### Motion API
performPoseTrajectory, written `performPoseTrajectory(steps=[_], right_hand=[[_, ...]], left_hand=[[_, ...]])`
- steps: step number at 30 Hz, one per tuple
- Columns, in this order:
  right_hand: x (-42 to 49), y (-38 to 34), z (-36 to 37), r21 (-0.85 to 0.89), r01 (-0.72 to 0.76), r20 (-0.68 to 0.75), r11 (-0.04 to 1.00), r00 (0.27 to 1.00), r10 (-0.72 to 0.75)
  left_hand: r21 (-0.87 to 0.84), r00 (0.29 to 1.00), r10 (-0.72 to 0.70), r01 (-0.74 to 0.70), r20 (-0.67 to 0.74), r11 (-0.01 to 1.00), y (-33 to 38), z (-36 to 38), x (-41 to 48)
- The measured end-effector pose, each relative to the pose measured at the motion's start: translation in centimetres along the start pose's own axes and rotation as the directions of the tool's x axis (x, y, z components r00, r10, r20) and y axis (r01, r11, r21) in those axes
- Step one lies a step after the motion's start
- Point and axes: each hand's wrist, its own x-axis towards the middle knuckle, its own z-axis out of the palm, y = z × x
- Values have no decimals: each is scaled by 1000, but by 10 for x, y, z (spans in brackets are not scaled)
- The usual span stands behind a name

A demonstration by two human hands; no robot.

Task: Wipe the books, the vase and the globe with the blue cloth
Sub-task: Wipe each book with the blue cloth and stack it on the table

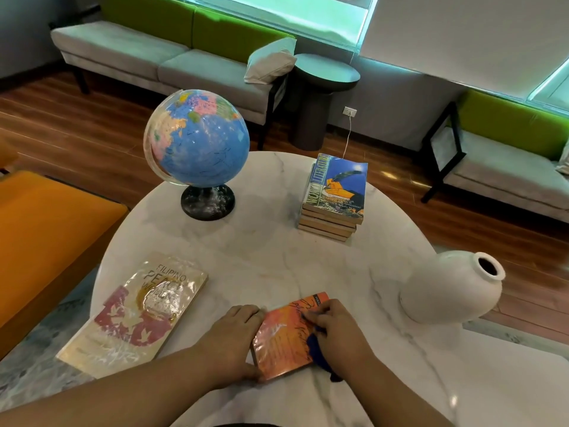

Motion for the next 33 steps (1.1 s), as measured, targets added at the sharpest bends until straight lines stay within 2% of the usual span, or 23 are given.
performPoseTrajectory(steps=[1,2,5,7,9,11,15,16,18,19,21,25,27,29,31,33], right_hand=[[2,-5,-1,31,-51,1,998,999,51],[2,-11,2,59,-35,16,998,999,35],[-5,-25,11,93,135,148,986,978,-148],[-2,-21,11,93,198,120,976,971,-208],[0,-19,7,8,168,57,986,984,-168],[4,-22,4,-8,118,36,993,992,-118],[-2,-30,8,83,228,214,970,947,-241],[0,-28,8,82,260,215,962,938,-272],[5,-25,7,64,250,99,966,962,-255],[7,-23,7,56,192,47,980,980,-195],[7,-27,11,76,175,73,982,981,-181],[0,-27,14,-13,380,138,925,917,-375],[6,-23,6,13,323,142,946,936,-321],[13,-26,0,118,149,124,982,979,-163],[15,-35,4,68,115,163,991,979,-124],[10,-43,9,55,154,230,987,960,-162]], left_hand=[[4,1000,1,-1,2,1000,0,0,0],[11,1000,1,-1,4,1000,-1,0,0],[13,1000,-4,4,4,1000,0,1,0],[12,1000,-5,5,6,1000,0,1,1],[11,1000,-8,8,8,1000,1,0,1],[12,1000,-7,7,4,1000,0,1,1],[-17,1000,-11,11,-3,1000,-1,3,0],[-25,1000,-15,15,-4,1000,-2,3,0],[-40,1000,-29,29,-3,999,-2,3,-1],[-52,999,-39,38,-4,998,-3,4,-2],[-96,998,-62,62,4,993,-6,4,-3],[-169,995,-99,96,-11,981,-9,4,-3],[-212,991,-124,112,-45,971,-8,5,-3],[-265,982,-165,135,-93,955,-7,9,-4],[-307,969,-205,155,-138,939,-6,13,-6],[-343,961,-224,157,-165,926,-7,18,-8]])
